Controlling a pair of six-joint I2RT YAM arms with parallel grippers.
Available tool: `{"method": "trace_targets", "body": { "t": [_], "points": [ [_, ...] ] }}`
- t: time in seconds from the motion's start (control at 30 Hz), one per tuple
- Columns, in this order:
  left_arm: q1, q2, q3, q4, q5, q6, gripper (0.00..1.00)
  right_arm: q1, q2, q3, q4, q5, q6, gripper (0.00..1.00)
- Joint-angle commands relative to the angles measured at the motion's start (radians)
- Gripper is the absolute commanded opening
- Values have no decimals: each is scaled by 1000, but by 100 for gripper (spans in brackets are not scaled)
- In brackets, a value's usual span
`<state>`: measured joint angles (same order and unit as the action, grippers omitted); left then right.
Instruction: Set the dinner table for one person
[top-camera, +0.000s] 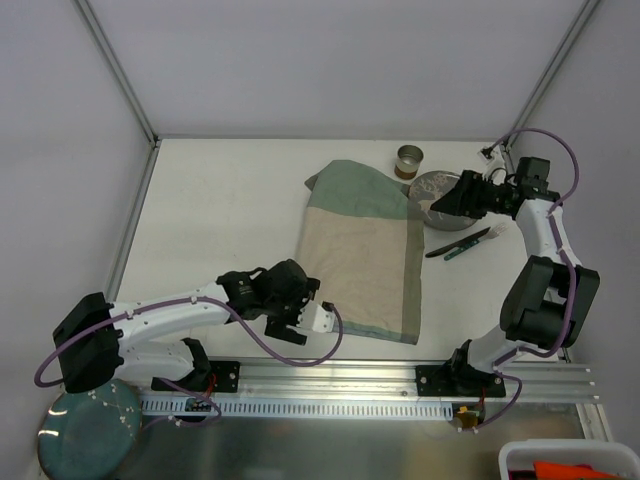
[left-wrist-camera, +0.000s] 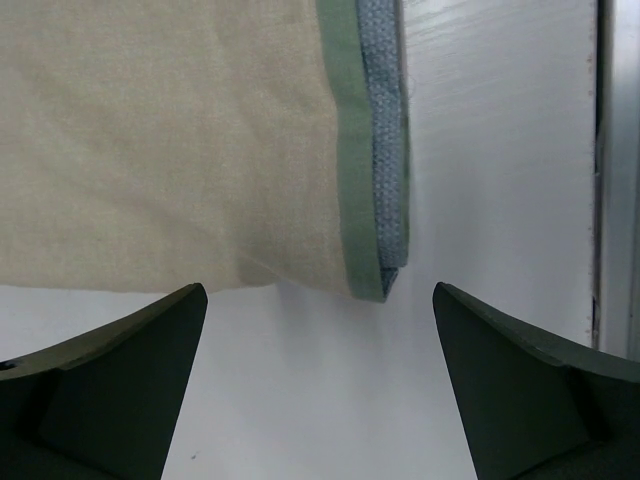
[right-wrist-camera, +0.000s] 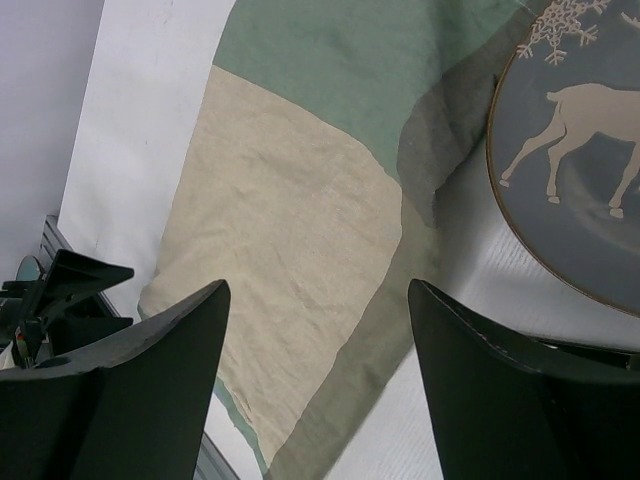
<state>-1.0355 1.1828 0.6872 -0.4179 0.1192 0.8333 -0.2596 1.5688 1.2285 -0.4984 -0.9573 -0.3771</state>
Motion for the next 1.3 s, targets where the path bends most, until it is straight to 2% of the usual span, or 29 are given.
{"method": "trace_targets", "body": {
  "t": [0.0, 0.2, 0.3, 0.4, 0.57, 0.6, 1.03, 1.27],
  "points": [
    [-12, 32, 8, 76, -44, 43, 99, -21, -24, -15, -17, -51, -48, 76],
    [-35, 93, 84, 82, -9, 15, 99, -24, -12, 5, -147, 23, -138, 76],
    [-40, 109, 124, 93, -70, 18, 99, -26, 77, 34, -251, -46, -151, 76],
    [17, 86, 178, 119, -92, 0, 99, -24, 173, 37, -327, -113, -174, 76],
    [233, 43, 256, 148, -12, -81, 99, -21, 275, 46, -335, -103, -187, 75],
    [248, 46, 247, 165, -10, -88, 99, -17, 305, 61, -342, -101, -184, 75],
    [281, 14, 170, 241, -27, -80, 99, 6, 457, 126, -348, -34, -215, 75],
    [354, 24, 144, 318, -18, -92, 99, 37, 491, 180, -308, 8, -255, 75]
  ]
}}
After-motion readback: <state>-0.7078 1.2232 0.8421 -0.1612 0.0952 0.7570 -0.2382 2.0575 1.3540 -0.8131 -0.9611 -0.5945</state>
